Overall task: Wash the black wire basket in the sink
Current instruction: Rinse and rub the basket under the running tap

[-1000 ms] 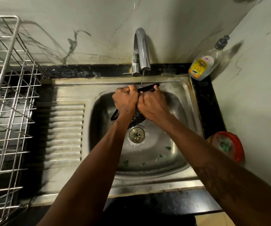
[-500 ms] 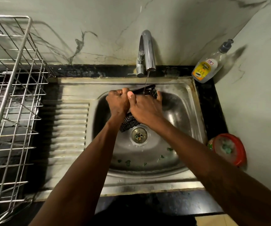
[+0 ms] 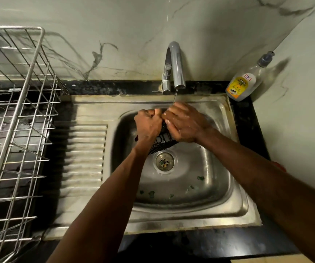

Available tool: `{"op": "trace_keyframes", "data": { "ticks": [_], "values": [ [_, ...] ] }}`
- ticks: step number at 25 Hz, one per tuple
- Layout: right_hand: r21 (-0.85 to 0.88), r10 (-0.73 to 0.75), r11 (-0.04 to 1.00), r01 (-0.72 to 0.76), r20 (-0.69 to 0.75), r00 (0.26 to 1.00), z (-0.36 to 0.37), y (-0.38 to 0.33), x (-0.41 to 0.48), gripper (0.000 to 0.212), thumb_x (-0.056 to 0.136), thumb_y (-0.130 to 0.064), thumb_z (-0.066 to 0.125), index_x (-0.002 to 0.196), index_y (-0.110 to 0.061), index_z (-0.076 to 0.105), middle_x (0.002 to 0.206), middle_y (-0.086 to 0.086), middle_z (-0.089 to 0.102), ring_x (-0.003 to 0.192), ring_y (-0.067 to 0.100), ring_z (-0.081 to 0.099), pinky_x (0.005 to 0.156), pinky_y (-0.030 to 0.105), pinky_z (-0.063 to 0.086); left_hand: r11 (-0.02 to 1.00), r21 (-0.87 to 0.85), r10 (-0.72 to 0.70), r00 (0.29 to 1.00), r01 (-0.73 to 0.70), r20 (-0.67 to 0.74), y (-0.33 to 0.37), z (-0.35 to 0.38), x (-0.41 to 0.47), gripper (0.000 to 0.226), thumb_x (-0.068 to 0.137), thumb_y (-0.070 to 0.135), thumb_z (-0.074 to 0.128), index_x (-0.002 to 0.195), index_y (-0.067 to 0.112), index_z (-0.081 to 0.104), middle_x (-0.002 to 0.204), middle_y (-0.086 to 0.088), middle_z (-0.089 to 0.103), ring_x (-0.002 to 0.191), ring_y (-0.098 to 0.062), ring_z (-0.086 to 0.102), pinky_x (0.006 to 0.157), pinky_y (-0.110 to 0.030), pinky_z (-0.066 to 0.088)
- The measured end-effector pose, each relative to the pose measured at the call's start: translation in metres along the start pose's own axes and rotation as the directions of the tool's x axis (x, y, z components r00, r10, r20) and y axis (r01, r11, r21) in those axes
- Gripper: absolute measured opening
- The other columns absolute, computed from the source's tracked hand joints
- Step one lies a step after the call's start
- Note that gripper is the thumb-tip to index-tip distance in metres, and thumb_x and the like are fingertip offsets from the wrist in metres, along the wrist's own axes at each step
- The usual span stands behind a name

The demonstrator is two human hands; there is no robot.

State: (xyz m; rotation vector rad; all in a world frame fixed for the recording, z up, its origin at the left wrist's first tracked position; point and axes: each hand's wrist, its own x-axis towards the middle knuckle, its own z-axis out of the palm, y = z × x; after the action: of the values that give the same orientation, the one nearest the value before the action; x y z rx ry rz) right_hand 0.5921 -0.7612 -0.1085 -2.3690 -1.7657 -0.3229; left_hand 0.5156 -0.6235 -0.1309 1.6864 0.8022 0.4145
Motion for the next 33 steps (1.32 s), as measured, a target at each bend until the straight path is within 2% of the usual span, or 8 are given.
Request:
{"op": "trace_keyframes", "data": {
  "ticks": [7, 11, 16, 20, 24, 27, 30, 33],
  "values": [
    [0.266, 0.445, 0.848, -0.458, 0.111, 0.889, 0.021, -0.012, 0.016, 0.028, 0.107, -0.039, 0.037, 0.103, -0.018, 0.056, 0.072, -0.002, 0.059, 0.058, 0.014, 0.051, 0.061, 0.026, 0.034, 1.0, 0.008, 0.03, 0.998, -0.03, -0.052, -0.027, -0.025, 0.002, 0.035, 0.085, 0.015, 0.06, 0.051, 0.018, 0.051, 0.045, 0.006, 0.044, 0.042, -0.007, 0.036, 0.043, -0.025, 0.034],
    [0.016, 0.634, 0.755, -0.655, 0.235, 0.736, 0.017, -0.014, 0.051, 0.035, 0.106, -0.036, 0.033, 0.1, -0.022, 0.064, 0.074, -0.002, 0.056, 0.074, 0.02, 0.061, 0.072, 0.035, 0.05, 0.999, -0.032, -0.02, 0.997, 0.018, -0.069, -0.032, -0.024, 0.014, 0.038, 0.084, 0.02, 0.059, 0.049, 0.022, 0.044, 0.045, 0.008, 0.038, 0.045, -0.01, 0.032, 0.047, -0.027, 0.031],
    [0.022, 0.448, 0.891, -0.454, 0.133, 0.884, 0.022, -0.043, 0.052, 0.04, 0.108, -0.034, 0.035, 0.091, -0.021, 0.069, 0.069, 0.001, 0.067, 0.059, 0.019, 0.061, 0.07, 0.035, 0.052, 0.998, -0.057, -0.006, 0.999, 0.004, -0.034, -0.038, -0.024, 0.02, 0.045, 0.088, 0.016, 0.062, 0.047, 0.021, 0.044, 0.045, 0.007, 0.037, 0.044, -0.008, 0.029, 0.043, -0.022, 0.026],
    [0.272, 0.811, 0.431, -0.86, 0.3, 0.502, 0.02, 0.011, 0.03, 0.061, 0.107, -0.051, 0.028, 0.072, -0.016, 0.062, 0.066, 0.003, 0.061, 0.055, 0.012, 0.053, 0.053, 0.025, 0.036, 0.991, -0.115, -0.073, 0.997, 0.069, -0.034, -0.036, -0.019, 0.024, 0.035, 0.084, 0.012, 0.065, 0.052, 0.017, 0.052, 0.047, 0.002, 0.043, 0.043, -0.01, 0.037, 0.045, -0.024, 0.035],
    [0.367, 0.777, 0.528, -0.766, 0.156, 0.61, 0.027, -0.004, 0.05, 0.048, 0.103, -0.041, 0.049, 0.064, -0.015, 0.062, 0.058, -0.001, 0.06, 0.049, 0.013, 0.058, 0.05, 0.028, 0.052, 0.977, -0.181, -0.122, 0.992, 0.113, -0.038, -0.044, -0.023, 0.03, 0.034, 0.086, 0.018, 0.067, 0.054, 0.016, 0.058, 0.052, -0.005, 0.05, 0.049, -0.018, 0.044, 0.05, -0.034, 0.043],
    [0.267, 0.764, 0.566, -0.78, 0.186, 0.618, 0.024, 0.001, 0.064, 0.041, 0.099, -0.041, 0.055, 0.077, -0.011, 0.073, 0.067, 0.003, 0.068, 0.056, 0.017, 0.065, 0.057, 0.029, 0.059, 0.977, 0.152, 0.148, 0.989, -0.147, 0.002, -0.038, -0.036, 0.03, 0.045, 0.104, 0.026, 0.05, 0.067, 0.007, 0.068, 0.055, 0.002, 0.058, 0.045, -0.007, 0.052, 0.049, -0.025, 0.044],
    [0.298, 0.799, 0.55, -0.78, 0.086, 0.596, 0.031, 0.002, 0.071, 0.052, 0.1, -0.047, 0.047, 0.075, -0.009, 0.074, 0.072, 0.01, 0.072, 0.067, 0.027, 0.069, 0.067, 0.035, 0.059, 0.746, 0.549, 0.369, 0.92, -0.377, 0.13, -0.007, -0.016, 0.02, 0.057, 0.107, 0.041, 0.029, 0.074, 0.015, 0.067, 0.062, -0.004, 0.066, 0.054, -0.022, 0.06, 0.064, -0.035, 0.053],
    [0.44, 0.784, 0.535, -0.721, 0.059, 0.618, 0.034, -0.011, 0.07, 0.05, 0.103, -0.045, 0.046, 0.075, -0.011, 0.071, 0.071, 0.01, 0.071, 0.072, 0.03, 0.069, 0.073, 0.037, 0.055, 0.826, 0.534, 0.236, 0.971, -0.18, -0.037, 0.008, 0.004, 0.013, 0.06, 0.102, 0.043, 0.034, 0.07, 0.008, 0.07, 0.064, -0.01, 0.067, 0.059, -0.027, 0.06, 0.07, -0.036, 0.05]
  ]
}}
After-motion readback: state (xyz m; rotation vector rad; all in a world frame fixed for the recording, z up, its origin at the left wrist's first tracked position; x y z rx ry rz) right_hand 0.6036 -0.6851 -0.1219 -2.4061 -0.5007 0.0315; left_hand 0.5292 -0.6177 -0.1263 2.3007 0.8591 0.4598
